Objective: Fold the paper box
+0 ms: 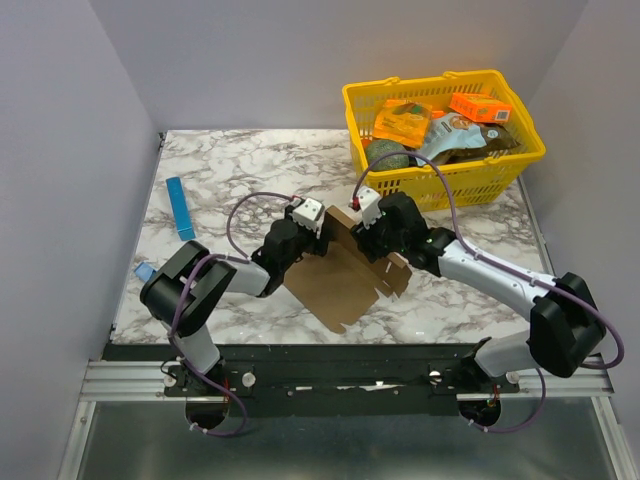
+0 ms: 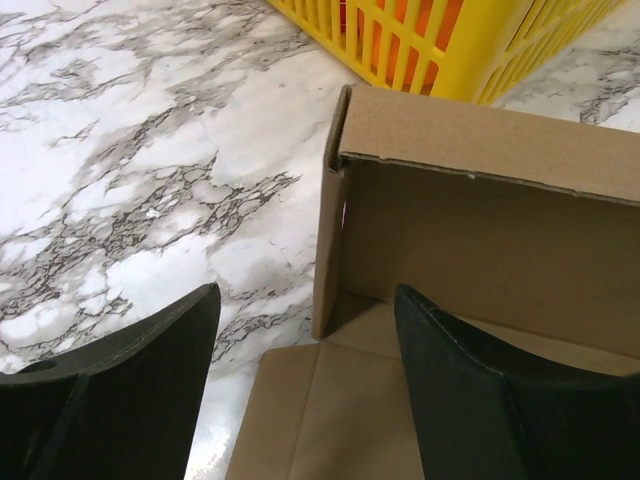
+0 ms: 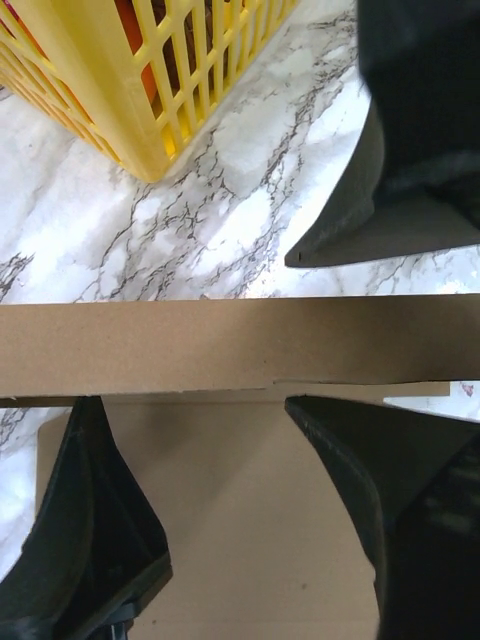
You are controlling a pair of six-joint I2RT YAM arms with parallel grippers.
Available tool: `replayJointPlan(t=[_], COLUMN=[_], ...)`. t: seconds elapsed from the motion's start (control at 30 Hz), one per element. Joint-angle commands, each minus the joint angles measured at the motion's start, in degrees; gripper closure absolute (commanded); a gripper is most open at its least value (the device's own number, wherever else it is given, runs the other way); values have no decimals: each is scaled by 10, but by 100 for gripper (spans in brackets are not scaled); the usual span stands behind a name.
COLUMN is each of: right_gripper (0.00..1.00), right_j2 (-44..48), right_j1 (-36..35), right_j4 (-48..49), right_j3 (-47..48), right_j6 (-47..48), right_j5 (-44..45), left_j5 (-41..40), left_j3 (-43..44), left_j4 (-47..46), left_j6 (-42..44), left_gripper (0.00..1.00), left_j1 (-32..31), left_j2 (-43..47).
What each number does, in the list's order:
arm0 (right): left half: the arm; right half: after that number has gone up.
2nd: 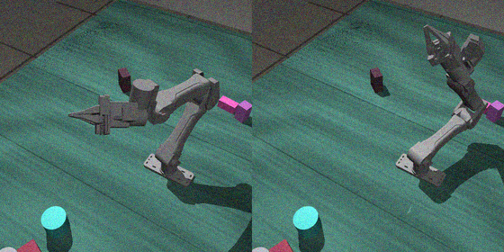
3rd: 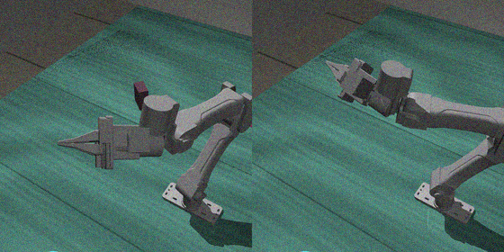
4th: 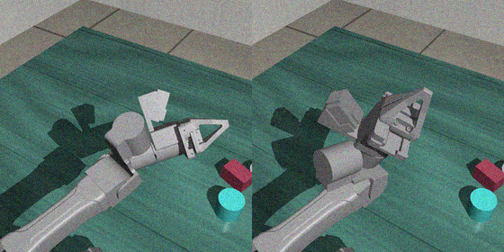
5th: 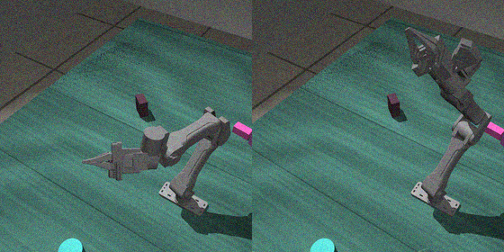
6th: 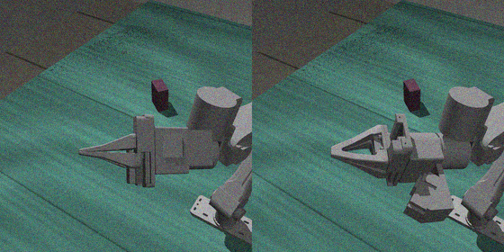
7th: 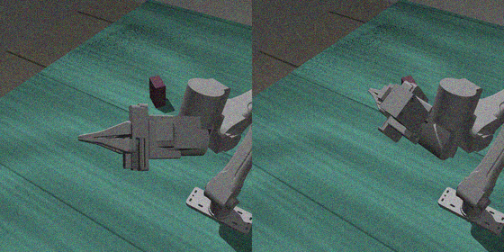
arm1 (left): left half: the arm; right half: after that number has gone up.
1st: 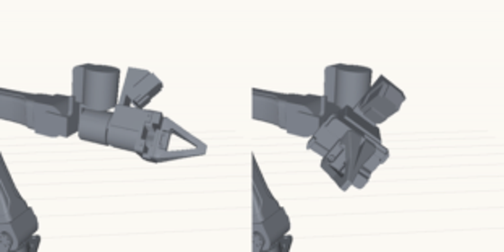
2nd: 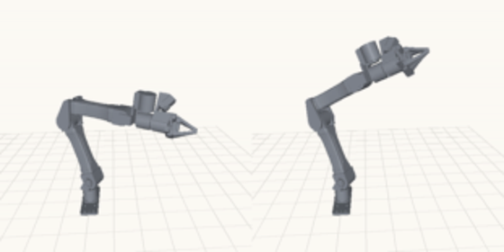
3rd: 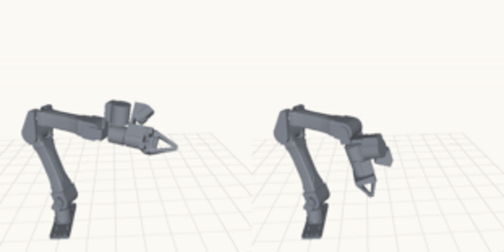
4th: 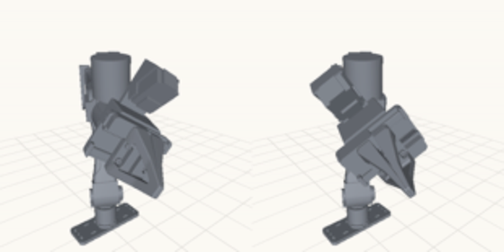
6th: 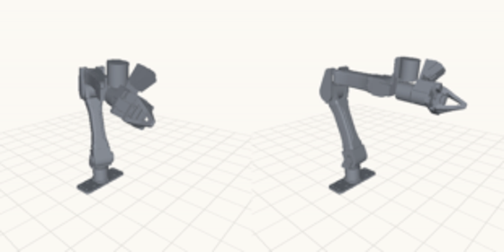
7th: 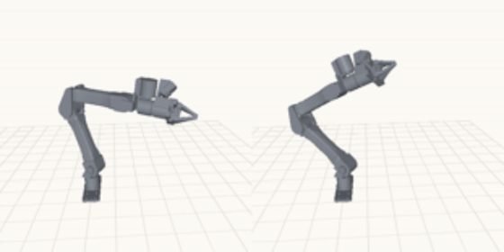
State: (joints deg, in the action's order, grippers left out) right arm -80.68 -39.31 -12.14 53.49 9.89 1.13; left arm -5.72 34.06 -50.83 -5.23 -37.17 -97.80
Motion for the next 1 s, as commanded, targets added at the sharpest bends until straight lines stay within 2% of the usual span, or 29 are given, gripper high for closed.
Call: replayJointPlan(t=[0.0, 0.13, 0.17, 0.33, 0.43, 0.47, 0.63, 0.8, 0.97], right_gripper=[35, 29, 23, 21, 21, 21, 21, 21, 21], right_j2=[23, 41, 47, 90, 105, 112, 155, 195, 221], right_j1=[-2, -2, -2, -2, -1, -2, -2, -2, -2], right_j4=[-10, -15, -17, -36, -67, -79, -122, -152, -173], right_j3=[-5, -3, -1, 2, 10, 13, 11, 13, 8], right_j6=[-4, -13, -18, -50, -97, -146, -230, -323, -410], right_j5=[-24, -28, -29, -22, 2, 6, -8, -24, -15], left_j5=[83, 127, 137, 164, 166, 166, 171, 180, 162], left_j3=[21, 49, 60, 75, 76, 73, 58, 47, 22], left_j4=[13, 25, 26, 12, 7, 5, -44, -76, -95], left_j6=[-15, -13, -12, -16, -14, -13, -14, -19, -10], left_gripper=[20, 21, 22, 31, 41, 45, 59, 81, 92], left_j1=[30, 38, 38, 38, 38, 38, 37, 31, 14], left_j2=[7, -11, -19, -38, -43, -44, -46, -46, -33])
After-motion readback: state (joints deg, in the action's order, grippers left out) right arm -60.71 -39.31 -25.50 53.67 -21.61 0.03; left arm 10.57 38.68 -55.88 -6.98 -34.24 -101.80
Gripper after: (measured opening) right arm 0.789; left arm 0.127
